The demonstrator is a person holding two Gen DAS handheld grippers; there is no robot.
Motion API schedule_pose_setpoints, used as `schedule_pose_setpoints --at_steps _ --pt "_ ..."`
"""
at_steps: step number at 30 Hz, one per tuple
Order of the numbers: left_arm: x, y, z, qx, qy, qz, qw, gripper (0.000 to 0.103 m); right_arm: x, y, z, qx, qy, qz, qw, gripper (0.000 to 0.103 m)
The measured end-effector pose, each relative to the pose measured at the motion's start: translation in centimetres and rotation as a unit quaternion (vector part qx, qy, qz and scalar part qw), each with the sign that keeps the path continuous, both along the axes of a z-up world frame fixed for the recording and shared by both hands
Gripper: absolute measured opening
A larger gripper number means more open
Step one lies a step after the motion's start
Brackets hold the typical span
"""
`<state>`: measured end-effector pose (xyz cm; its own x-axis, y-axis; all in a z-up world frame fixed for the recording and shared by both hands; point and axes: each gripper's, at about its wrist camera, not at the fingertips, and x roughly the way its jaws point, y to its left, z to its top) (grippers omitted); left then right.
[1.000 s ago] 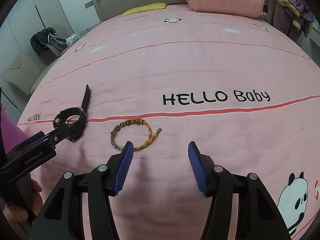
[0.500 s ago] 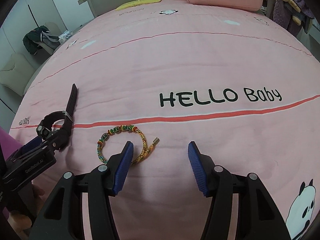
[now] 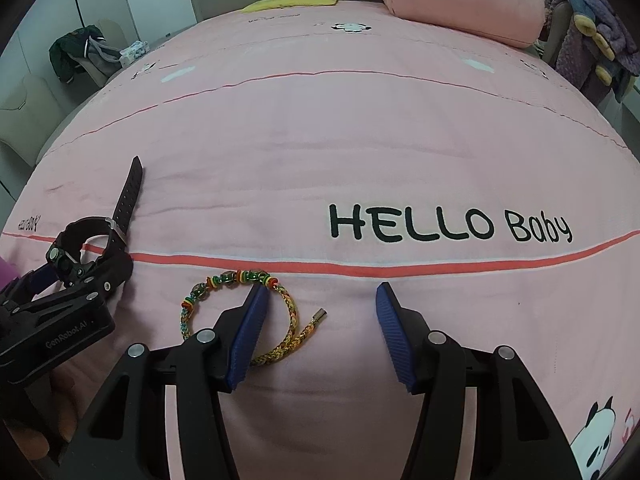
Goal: Organize jewelry
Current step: 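Grasp black watch with left tool while right tool grasps braided beaded bracelet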
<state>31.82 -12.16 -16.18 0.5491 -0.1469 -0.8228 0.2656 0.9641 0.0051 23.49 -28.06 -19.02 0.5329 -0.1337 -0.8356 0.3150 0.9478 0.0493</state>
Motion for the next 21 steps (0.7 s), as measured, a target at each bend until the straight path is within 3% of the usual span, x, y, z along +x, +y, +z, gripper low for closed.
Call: schedule_pose_setpoints --at_steps 6,10,13,15,21 --pt "0.5 -0.3 -0.3 0.004 -0.001 -0.001 1.0 0.097 0.4 0.5 -0.2 -0.02 0.001 0.011 1.0 0.051" --pt "0.8 0.0 -0.5 -0.008 0.003 -0.003 1.0 0.091 0.6 1.4 -0.1 -0.034 0.002 0.028 0.999 0.029" --pt "0.7 0.2 -0.3 -0.014 -0.003 -0.002 0.9999 0.08 0.6 1.9 0.0 -0.037 0.004 0.033 0.999 0.015" --pt "0.4 -0.1 0.0 -0.012 -0.009 -0.012 0.9998 0.065 0.5 1.9 0.0 -0.028 0.002 0.031 0.999 0.005" --pt "-0.2 0.3 0.6 -0.02 -0.009 -0.011 0.9997 0.065 -0.5 1.3 0.3 0.011 -0.01 0.023 1.0 0.004"
